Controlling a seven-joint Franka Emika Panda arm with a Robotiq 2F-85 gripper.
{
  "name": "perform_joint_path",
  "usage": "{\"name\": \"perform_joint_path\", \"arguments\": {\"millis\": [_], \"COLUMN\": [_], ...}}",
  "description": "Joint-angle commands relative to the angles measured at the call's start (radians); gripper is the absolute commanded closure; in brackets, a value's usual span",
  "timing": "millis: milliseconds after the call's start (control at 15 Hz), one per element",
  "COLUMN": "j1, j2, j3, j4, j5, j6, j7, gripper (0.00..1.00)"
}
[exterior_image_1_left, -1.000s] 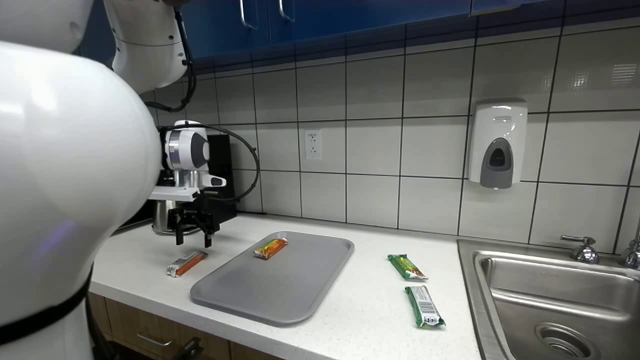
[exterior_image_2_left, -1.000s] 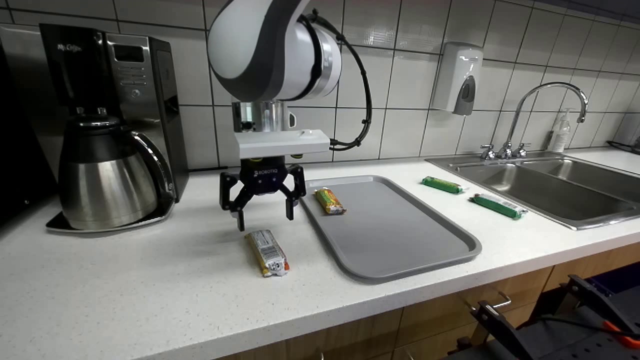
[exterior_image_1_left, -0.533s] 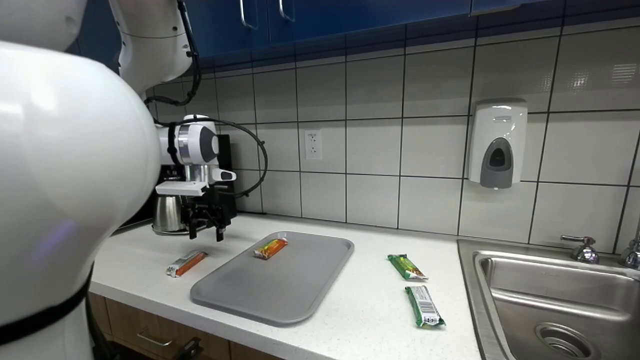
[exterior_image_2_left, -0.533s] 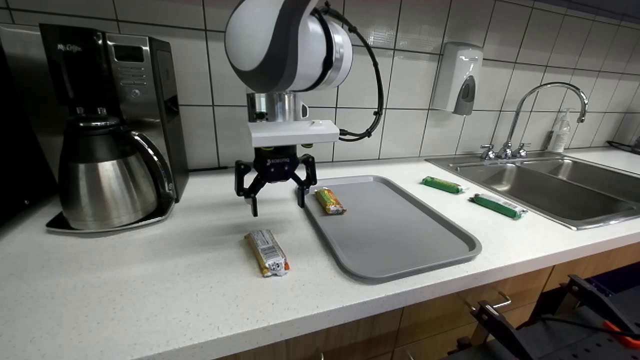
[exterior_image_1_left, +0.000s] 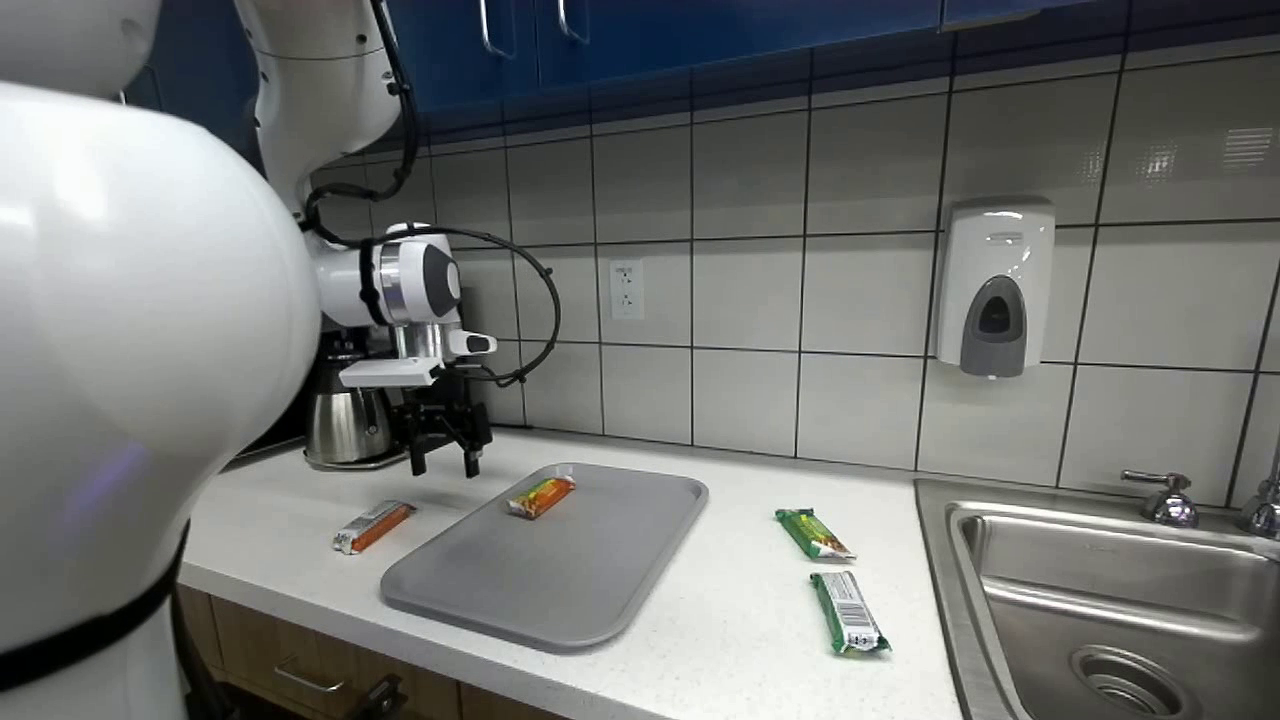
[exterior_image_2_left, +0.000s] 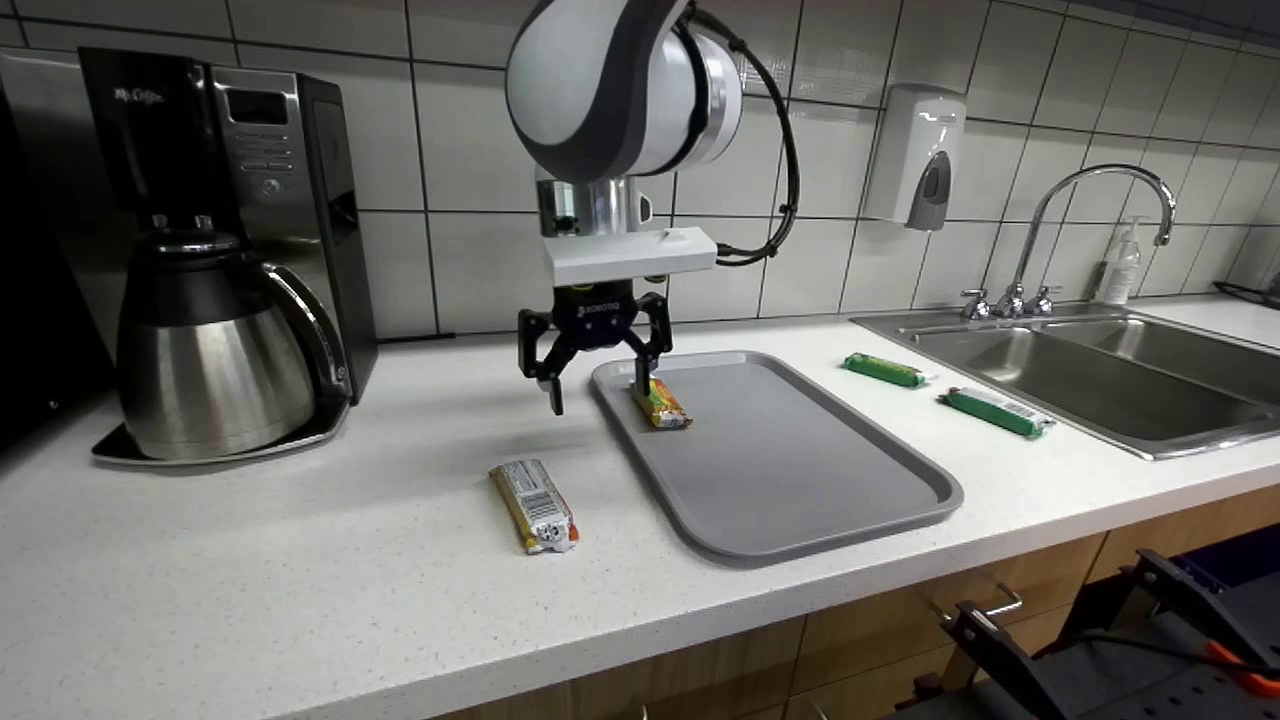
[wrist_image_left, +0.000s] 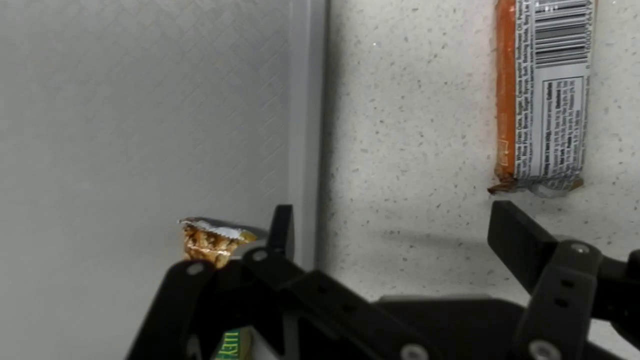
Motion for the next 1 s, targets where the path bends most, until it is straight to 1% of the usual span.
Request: {"name": "perform_joint_path", "arguments": {"millis": [0,400,933], "j1": [-0.025,-0.063,-0.123], "j2": [-0.047,-0.042,-0.013], "j3": [-0.011,-0.032,-0.036], "j4": [-0.041,-0.040,-0.015], "j5": [-0.046,-0.053,-0.018], "j6": [-0.020,-0.018,-0.010], "j7": [0.036,0.038,0.024], "gripper": [0.00,0.00,0.00]}}
